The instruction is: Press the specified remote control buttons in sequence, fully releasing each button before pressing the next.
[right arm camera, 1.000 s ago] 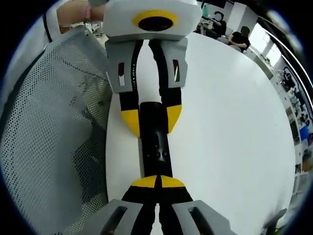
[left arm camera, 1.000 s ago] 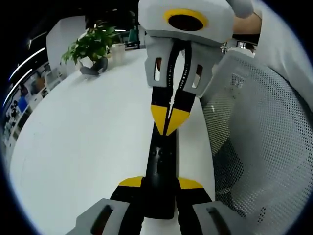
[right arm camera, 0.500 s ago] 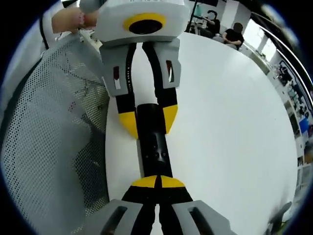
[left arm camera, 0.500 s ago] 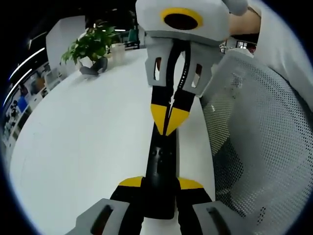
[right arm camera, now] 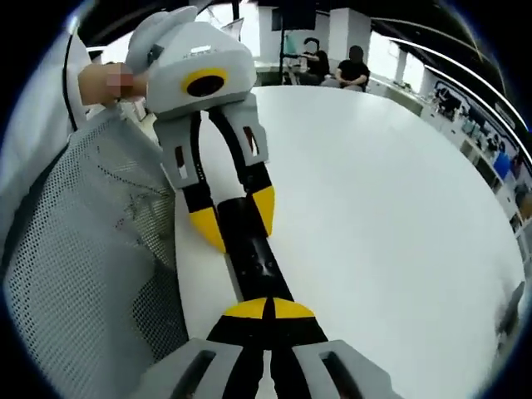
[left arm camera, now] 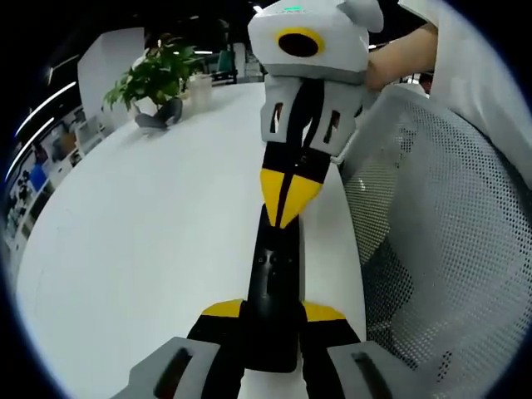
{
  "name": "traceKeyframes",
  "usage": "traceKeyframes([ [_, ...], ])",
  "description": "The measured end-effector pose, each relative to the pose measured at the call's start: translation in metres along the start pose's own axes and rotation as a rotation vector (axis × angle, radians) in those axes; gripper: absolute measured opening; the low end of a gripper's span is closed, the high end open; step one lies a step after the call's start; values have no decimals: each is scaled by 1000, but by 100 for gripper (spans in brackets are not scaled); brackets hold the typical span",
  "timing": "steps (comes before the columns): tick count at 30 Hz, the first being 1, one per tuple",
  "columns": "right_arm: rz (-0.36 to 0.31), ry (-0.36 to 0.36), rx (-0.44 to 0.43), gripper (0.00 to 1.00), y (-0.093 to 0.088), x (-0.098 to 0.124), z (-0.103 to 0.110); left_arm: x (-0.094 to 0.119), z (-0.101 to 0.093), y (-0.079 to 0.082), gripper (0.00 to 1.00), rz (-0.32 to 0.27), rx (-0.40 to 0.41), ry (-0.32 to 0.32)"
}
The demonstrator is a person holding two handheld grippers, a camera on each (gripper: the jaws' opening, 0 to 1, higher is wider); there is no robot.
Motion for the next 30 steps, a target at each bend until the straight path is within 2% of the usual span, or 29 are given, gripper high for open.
traceKeyframes([
  [5,35,24,26,0,2,0,0,0,0,0,24,4,-10,-8],
  [7,53,20,74,0,2,0,-3,0,0,0,24,6,-14,-12],
  [10,50,59,87,4,7,-3,2,0,0,0,24,4,-20,-16],
  [13,103,60,176,4,6,-6,1,0,0,0,24,-2,-30,-24],
  [16,124,93,160,5,6,-5,4,0,-1,0,24,-8,-44,-37],
  [17,136,89,165,5,6,-4,3,0,-1,0,24,-7,-50,-37],
  [19,178,84,249,7,6,-5,2,0,-2,1,24,-9,-51,-42],
  [23,227,87,278,7,8,-7,5,1,-2,1,24,-17,-55,-46],
  [28,253,86,290,7,9,-8,5,0,-2,1,24,-22,-53,-46],
  [29,279,86,350,7,8,-8,4,0,-2,1,24,-24,-53,-45],
  [30,289,77,348,7,8,-8,6,-1,-2,1,24,-25,-53,-46],
])
Point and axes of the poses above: the point that each gripper's makers call its tool centre point, and the gripper's own axes: x roughly backward along the fingers, z roughly to its left, y roughly out of its top, the point moved 2 cm from there along x, roughly backward along the fingers, and after that the axes turned 3 degrees about -x, right-handed, at the moved point
